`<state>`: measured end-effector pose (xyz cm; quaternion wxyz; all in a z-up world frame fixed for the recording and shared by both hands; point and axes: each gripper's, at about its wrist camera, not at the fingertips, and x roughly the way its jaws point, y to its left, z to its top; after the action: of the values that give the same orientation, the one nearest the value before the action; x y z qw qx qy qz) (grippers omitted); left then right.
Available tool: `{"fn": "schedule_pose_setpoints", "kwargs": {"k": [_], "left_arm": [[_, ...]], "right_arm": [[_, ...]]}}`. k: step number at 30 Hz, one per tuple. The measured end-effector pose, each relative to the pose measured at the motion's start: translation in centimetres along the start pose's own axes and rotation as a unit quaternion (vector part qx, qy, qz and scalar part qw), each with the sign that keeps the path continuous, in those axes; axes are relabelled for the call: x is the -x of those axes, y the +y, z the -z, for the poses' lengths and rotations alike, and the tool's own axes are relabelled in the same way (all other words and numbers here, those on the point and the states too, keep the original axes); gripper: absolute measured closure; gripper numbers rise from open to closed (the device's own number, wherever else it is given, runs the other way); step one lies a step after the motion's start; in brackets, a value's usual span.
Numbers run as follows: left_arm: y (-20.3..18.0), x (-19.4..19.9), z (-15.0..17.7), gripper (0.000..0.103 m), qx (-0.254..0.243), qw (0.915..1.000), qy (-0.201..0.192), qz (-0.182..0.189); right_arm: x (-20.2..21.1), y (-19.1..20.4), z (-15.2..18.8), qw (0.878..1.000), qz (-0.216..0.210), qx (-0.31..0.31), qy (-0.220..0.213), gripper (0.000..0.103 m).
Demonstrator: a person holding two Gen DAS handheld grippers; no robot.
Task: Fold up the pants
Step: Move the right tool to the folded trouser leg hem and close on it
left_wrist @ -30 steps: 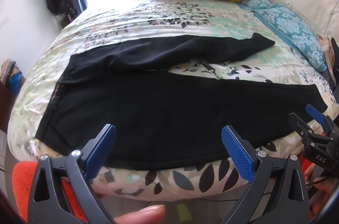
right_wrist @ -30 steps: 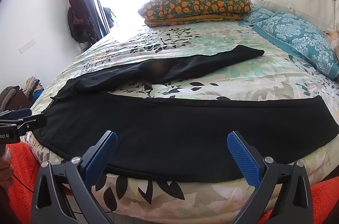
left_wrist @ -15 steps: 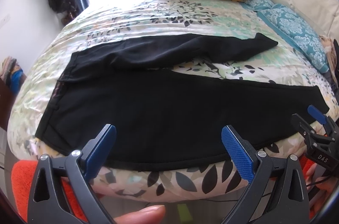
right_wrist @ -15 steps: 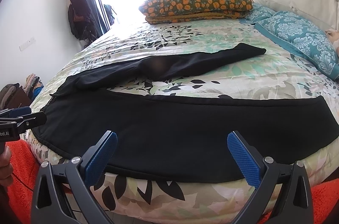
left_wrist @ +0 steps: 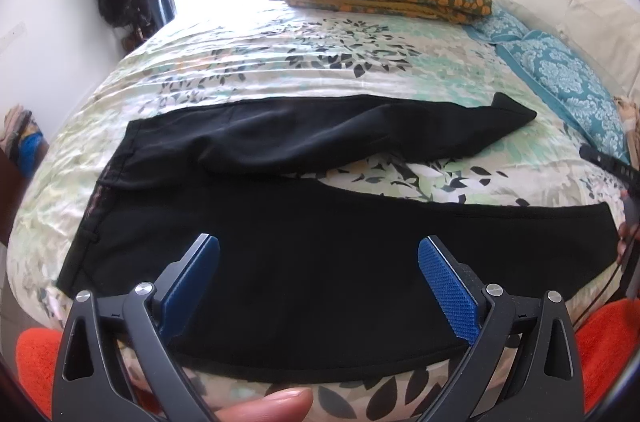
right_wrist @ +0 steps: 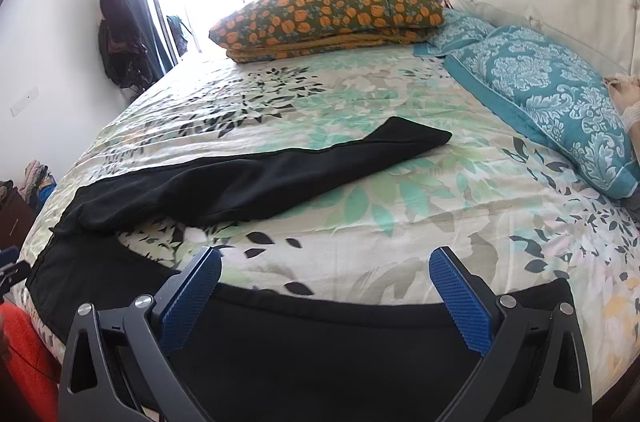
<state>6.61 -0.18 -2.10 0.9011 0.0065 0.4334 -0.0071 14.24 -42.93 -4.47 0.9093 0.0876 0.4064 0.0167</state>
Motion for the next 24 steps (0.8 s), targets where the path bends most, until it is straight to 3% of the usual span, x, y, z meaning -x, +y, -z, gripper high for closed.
{"fn": "schedule_pose_setpoints", "kwargs": {"k": [3,5,8,11,13,16,18,19,21,23,24], "left_arm": [[-0.3,-1.5,1.0,0.003,-0.008,0.9997,0.022,-0.01],[-0.2,-2.3,1.5,0.003,-0.018,0.9991,0.03,-0.024],[0.1,-3.3,1.6,0.003,-0.027,0.9981,0.034,-0.044],[0.7,-4.7,1.3,0.003,-0.015,0.9974,0.048,-0.051],[0.8,-5.8,1.2,0.003,-0.006,0.9967,0.062,-0.052],[0.7,-7.2,1.3,0.003,-0.008,0.995,0.08,-0.059],[0.5,-7.6,1.6,0.003,-0.014,0.994,0.088,-0.063],[0.4,-7.6,1.6,0.003,-0.017,0.9937,0.09,-0.064],[0.5,-7.3,1.7,0.003,-0.017,0.994,0.087,-0.063],[0.7,-7.1,1.7,0.003,-0.013,0.9946,0.085,-0.058],[0.8,-7.1,1.8,0.003,-0.011,0.9948,0.085,-0.056]], "right_arm": [[-5.2,-5.6,-4.5,0.997,0.01,-0.066,0.044,0.0],[-8.4,-8.3,-7.5,0.995,0.045,-0.063,0.057,0.0],[-13.0,-8.7,-11.0,0.987,0.101,0.087,0.095,0.004],[-17.5,-7.2,-10.9,0.945,0.101,0.268,0.16,0.018],[-19.8,-6.8,-10.6,0.926,0.108,0.313,0.181,0.03],[-22.3,-6.1,-11.3,0.916,0.138,0.34,0.162,0.028],[-23.6,-5.6,-11.5,0.911,0.131,0.347,0.18,0.031],[-23.9,-5.3,-11.6,0.91,0.119,0.346,0.193,0.038],[-23.2,-5.0,-11.9,0.914,0.11,0.335,0.201,0.079],[-21.1,-4.6,-11.9,0.923,0.099,0.315,0.197,0.092],[-19.6,-4.2,-11.8,0.925,0.099,0.313,0.19,0.092]]}}
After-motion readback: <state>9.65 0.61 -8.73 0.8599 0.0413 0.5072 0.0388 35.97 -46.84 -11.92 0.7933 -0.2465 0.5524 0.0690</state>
